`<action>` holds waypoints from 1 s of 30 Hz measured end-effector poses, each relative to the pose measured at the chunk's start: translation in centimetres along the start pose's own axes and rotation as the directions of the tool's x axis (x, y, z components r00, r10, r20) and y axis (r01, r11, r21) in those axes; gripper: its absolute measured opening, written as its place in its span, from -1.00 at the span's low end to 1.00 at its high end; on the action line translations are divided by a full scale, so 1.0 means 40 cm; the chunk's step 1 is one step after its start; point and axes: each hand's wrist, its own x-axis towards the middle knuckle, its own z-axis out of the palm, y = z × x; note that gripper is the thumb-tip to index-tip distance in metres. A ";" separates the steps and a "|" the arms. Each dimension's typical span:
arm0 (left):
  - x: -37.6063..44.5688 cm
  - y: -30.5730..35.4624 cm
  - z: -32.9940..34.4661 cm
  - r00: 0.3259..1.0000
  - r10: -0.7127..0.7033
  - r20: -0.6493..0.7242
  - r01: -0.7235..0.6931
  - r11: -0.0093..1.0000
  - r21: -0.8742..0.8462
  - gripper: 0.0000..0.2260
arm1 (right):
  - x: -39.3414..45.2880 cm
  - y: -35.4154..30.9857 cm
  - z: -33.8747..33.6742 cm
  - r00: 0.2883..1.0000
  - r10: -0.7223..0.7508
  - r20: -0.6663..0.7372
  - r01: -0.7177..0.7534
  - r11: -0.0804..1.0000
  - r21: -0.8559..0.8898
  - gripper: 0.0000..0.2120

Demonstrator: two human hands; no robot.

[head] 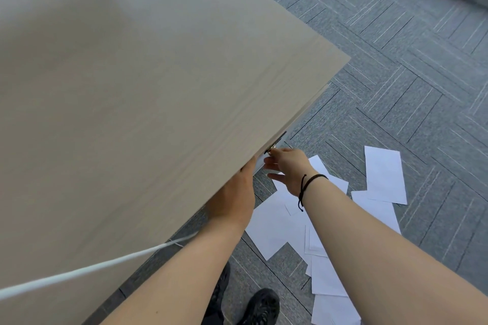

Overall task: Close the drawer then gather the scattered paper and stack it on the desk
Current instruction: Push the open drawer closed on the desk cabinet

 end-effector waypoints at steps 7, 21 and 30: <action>0.003 0.002 0.023 0.999 -0.013 0.049 0.018 0.995 -0.096 -0.32 | 0.006 -0.008 -0.007 0.996 -0.082 -0.033 0.078 0.991 -0.109 -0.84; 0.002 -0.007 0.041 1.000 0.000 0.010 0.001 0.993 -0.122 -0.30 | 0.015 0.028 0.005 0.928 -0.327 -0.180 0.222 0.871 -0.437 -0.88; -0.002 -0.007 0.039 0.998 0.003 -0.065 -0.011 0.993 -0.119 -0.34 | 0.007 0.024 0.003 0.876 -0.468 -0.116 0.340 0.770 -0.540 -0.82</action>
